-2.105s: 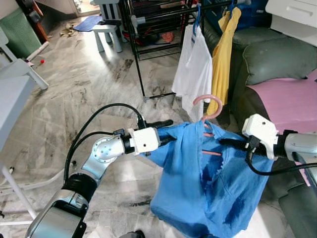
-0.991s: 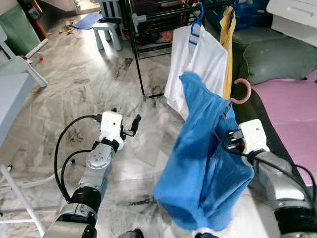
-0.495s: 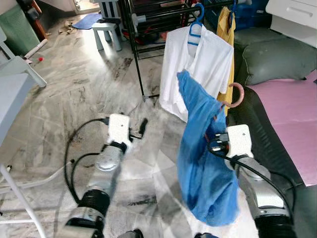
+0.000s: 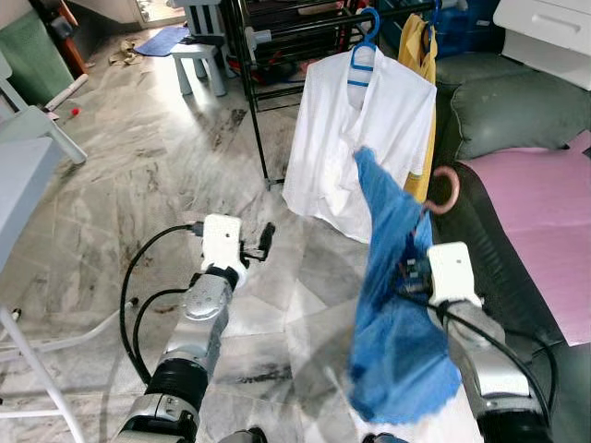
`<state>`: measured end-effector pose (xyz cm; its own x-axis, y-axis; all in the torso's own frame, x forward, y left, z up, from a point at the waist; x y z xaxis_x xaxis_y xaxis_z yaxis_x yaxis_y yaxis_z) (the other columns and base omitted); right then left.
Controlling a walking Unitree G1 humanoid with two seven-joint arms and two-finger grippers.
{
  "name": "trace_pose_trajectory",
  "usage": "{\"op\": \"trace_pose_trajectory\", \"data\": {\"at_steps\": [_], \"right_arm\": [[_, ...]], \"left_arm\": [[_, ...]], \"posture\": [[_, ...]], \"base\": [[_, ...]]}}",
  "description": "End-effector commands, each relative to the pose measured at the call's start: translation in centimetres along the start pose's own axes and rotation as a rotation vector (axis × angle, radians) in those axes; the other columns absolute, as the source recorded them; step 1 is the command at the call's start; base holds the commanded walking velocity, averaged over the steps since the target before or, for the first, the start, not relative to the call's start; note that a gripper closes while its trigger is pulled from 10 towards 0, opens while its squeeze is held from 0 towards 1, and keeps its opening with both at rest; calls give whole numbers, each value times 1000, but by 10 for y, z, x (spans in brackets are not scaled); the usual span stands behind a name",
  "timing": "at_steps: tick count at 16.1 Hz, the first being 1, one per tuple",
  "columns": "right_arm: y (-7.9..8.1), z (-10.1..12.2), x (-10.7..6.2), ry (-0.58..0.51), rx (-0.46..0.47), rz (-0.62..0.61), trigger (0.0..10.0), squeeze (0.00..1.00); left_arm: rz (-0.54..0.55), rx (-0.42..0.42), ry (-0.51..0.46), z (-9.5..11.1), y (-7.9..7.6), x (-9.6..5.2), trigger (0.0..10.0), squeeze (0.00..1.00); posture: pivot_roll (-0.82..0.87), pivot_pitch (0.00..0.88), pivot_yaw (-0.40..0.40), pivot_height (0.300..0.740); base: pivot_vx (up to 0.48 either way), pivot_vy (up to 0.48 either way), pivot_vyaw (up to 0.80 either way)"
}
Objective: Hang hanger
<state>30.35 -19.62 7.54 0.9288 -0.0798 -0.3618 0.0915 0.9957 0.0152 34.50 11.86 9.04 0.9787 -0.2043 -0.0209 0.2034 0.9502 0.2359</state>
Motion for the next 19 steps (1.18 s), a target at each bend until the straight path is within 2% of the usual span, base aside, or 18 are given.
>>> {"op": "trace_pose_trajectory", "data": {"at_steps": [1,6,7,8,12,14,15,19], "right_arm": [[5,7,-1,-22,-13,21,10000,0],[7,7,5,-23,-6,26,10000,0],[11,6,4,-20,-12,42,10000,0],[12,5,4,-19,-12,48,10000,0],[12,-8,-3,1,4,44,10000,0],[12,-14,-4,11,-16,47,10000,0],[18,-14,-2,13,-2,72,10000,0],[27,-7,5,1,-2,96,10000,0]], "left_arm": [[18,-19,15,-4,5,-3,10000,0],[4,-12,20,-3,1,-2,10000,0],[0,-14,16,-1,1,-1,10000,0],[-2,-12,15,-1,1,-1,10000,0],[27,-1,44,-13,10,-12,10000,0],[41,1,67,-22,12,-19,10000,0],[43,0,77,-25,12,-20,10000,0],[59,-29,80,-22,12,-13,10000,0]], "posture": [[-160,108,76,740],[-164,91,80,740],[-165,40,83,740],[-164,31,83,740],[-159,0,84,740],[-161,0,83,740],[-160,0,82,740],[-167,0,87,740]], "base": [[0,0,0],[205,0,0],[315,0,0],[326,0,0],[339,0,0],[364,255,484],[371,270,481],[354,316,242]]}}
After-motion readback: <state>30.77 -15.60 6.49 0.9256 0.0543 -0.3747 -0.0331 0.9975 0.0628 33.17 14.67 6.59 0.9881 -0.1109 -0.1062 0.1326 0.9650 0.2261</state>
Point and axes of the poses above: a point about 5 cm out from each wrist's last joint towards the gripper, its own x axis pointing out of the wrist towards the gripper, its own z axis along the axis of the wrist's last joint, y = z × x, the point moved 1 cm from there along x, pointing out of the wrist towards the gripper, and after that the axes turned 15 degrees about x, right-handed, at the moved point
